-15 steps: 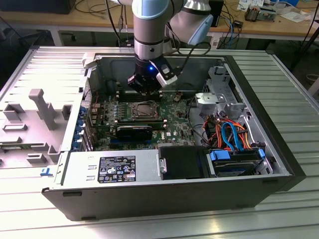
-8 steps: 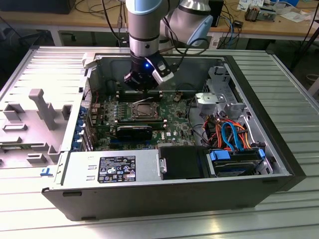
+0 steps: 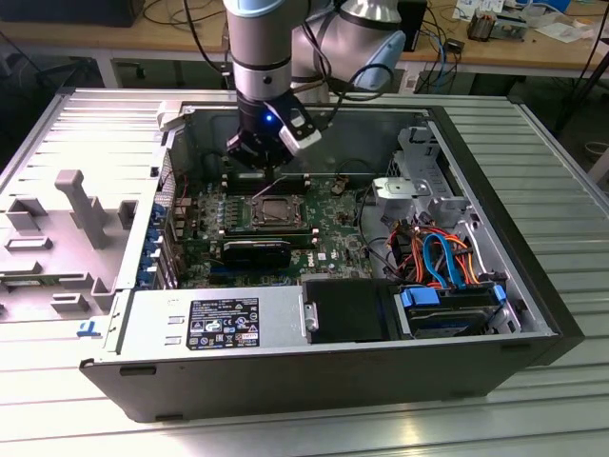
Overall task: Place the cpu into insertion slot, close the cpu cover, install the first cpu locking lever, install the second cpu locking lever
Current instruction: 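Install the first cpu locking lever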
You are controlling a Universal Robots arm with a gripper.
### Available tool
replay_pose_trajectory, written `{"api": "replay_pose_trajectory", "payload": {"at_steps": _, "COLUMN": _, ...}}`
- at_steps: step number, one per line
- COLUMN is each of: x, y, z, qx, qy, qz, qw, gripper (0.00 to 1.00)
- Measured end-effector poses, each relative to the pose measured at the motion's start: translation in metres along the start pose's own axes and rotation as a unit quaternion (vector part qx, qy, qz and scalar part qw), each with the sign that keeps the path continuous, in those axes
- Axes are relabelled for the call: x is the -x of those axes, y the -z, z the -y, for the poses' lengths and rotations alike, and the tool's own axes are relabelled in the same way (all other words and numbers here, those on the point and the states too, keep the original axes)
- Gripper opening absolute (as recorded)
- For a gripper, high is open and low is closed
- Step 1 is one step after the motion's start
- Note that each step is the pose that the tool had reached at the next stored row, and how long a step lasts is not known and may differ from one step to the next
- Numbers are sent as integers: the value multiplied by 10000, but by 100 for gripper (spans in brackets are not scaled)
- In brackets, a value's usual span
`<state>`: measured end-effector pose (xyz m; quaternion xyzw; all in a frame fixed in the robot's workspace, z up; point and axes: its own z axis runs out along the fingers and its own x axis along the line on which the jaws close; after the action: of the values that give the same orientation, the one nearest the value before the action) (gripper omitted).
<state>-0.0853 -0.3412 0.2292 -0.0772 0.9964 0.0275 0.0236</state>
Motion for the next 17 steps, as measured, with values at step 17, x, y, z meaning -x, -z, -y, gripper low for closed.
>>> {"api": "replay_pose_trajectory", "payload": {"at_steps": 17, "x": -121, "y": -76, "z": 46, "qx": -5, "qy": 3, "qz": 49, "qw": 10000, "gripper": 11}}
